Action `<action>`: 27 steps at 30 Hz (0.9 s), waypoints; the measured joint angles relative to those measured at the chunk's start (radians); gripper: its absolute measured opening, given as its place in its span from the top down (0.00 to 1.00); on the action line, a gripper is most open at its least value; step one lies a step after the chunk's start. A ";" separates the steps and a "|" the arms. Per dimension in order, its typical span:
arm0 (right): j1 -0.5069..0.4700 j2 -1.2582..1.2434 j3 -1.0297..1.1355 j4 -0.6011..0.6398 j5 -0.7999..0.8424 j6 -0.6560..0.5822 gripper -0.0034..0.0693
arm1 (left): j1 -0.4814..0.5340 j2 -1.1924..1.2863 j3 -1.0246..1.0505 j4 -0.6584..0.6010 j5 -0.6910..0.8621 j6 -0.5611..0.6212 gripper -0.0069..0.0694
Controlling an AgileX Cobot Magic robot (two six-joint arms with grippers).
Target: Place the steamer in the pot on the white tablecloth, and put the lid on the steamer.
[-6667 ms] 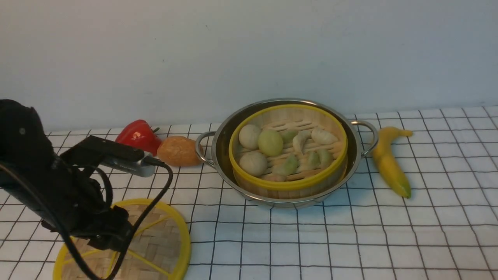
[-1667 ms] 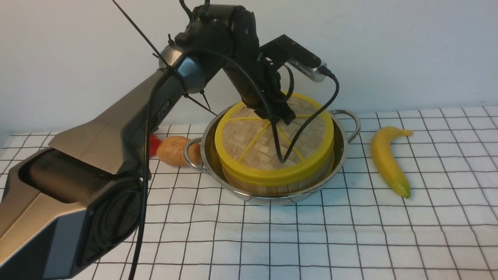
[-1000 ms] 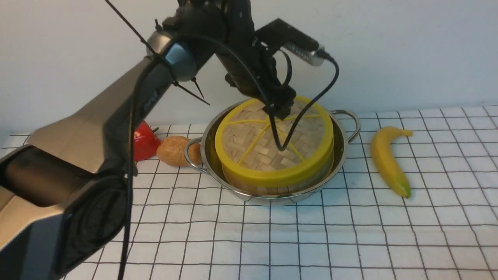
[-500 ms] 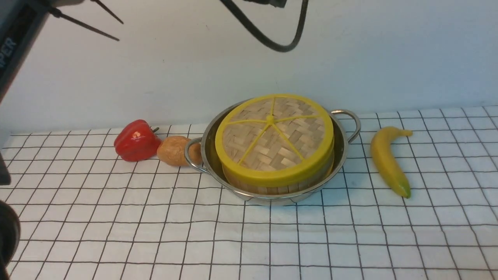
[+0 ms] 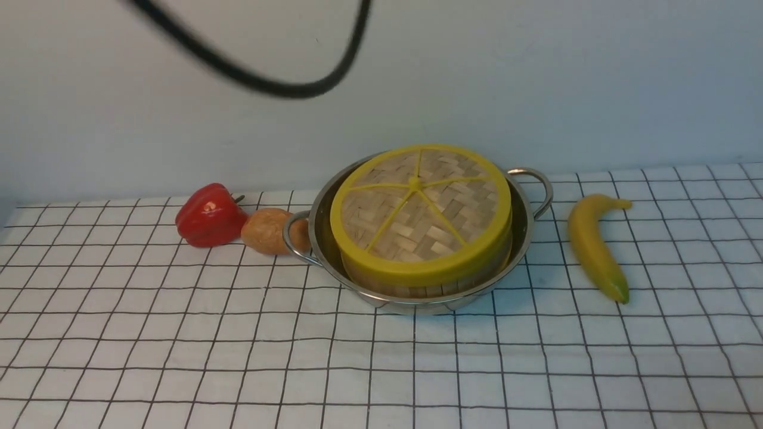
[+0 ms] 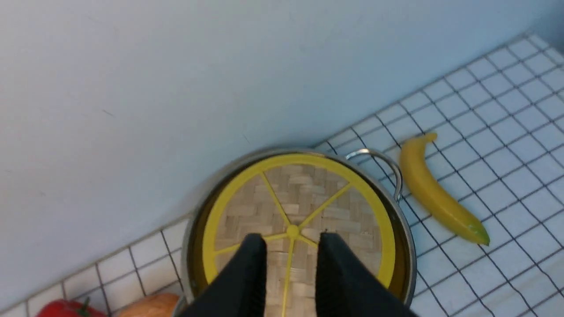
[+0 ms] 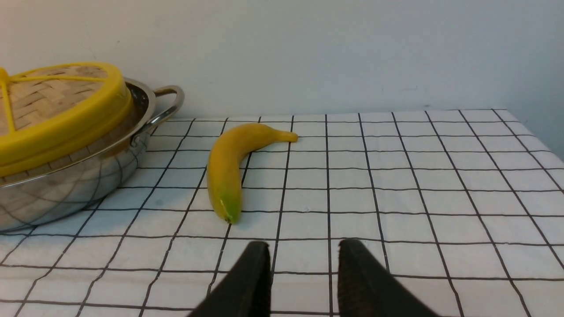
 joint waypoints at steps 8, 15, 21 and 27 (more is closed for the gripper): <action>0.000 0.000 0.000 0.000 0.000 0.000 0.62 | 0.001 -0.474 0.777 0.136 -0.470 0.005 0.70; 0.000 0.000 0.000 0.000 0.000 0.000 0.62 | 0.015 -0.909 1.428 0.169 -0.854 0.006 0.69; 0.000 0.000 0.000 0.000 0.000 0.000 0.62 | 0.080 -1.163 1.698 0.098 -1.078 -0.053 0.68; 0.000 0.000 0.000 0.000 0.000 0.000 0.62 | 0.106 -1.344 1.820 0.037 -1.035 -0.087 0.67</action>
